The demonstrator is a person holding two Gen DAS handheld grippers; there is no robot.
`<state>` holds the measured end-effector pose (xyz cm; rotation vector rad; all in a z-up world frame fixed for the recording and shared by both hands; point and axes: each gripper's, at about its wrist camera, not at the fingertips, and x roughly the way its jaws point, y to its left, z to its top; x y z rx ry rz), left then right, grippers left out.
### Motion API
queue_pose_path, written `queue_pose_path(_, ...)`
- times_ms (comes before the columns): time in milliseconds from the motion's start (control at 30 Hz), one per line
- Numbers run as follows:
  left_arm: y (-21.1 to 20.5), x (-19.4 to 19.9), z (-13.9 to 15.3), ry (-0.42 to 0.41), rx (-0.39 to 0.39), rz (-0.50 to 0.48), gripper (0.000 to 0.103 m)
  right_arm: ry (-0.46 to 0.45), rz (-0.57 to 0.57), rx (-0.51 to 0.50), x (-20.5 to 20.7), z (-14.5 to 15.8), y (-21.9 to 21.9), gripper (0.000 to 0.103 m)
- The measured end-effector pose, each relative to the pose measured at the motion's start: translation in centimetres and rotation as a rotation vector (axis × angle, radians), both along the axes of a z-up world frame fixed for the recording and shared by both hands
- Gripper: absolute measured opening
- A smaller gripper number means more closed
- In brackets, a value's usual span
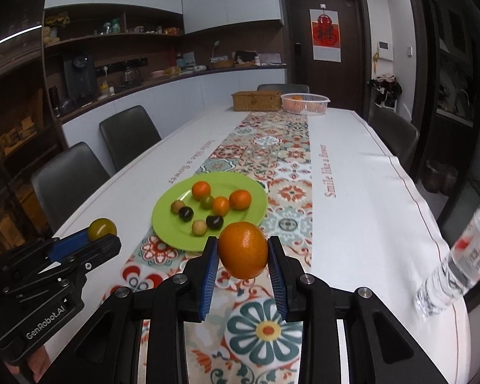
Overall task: Organize fruits
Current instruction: 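Lower both held fruits onto the green plate and open both grippers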
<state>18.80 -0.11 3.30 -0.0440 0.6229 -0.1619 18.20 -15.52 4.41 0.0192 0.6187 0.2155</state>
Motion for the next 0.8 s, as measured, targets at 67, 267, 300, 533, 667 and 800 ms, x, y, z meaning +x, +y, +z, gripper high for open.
queue_pose_path(67, 0.2, 0.8, 0.0, 0.000, 0.002, 0.001, 0.026, -0.007, 0.002, -0.001, 0.6, 0.2, 0.2, 0.032)
queue_pose_path(267, 0.7, 2.8, -0.2, -0.003, 0.000, 0.001, 0.026, -0.018, 0.007, -0.017, 2.7, 0.3, 1.0, 0.032)
queue_pose_path(300, 0.8, 3.2, -0.3, -0.003, -0.003, -0.002, 0.026, -0.019, 0.008, -0.020, 3.1, 0.3, 1.1, 0.032)
queue_pose_path(533, 1.3, 5.8, -0.4, -0.023, -0.014, -0.043, 0.026, -0.008, 0.002, -0.041, 6.4, -0.5, 1.8, 0.032)
queue_pose_path(667, 1.3, 7.5, -0.6, -0.033, 0.004, -0.053, 0.026, 0.005, 0.002, -0.058, 8.4, -1.0, 2.2, 0.032)
queue_pose_path(800, 1.6, 9.7, -1.3, -0.016, -0.001, -0.060, 0.026, 0.028, 0.005, -0.064, 10.4, -1.8, 2.3, 0.032)
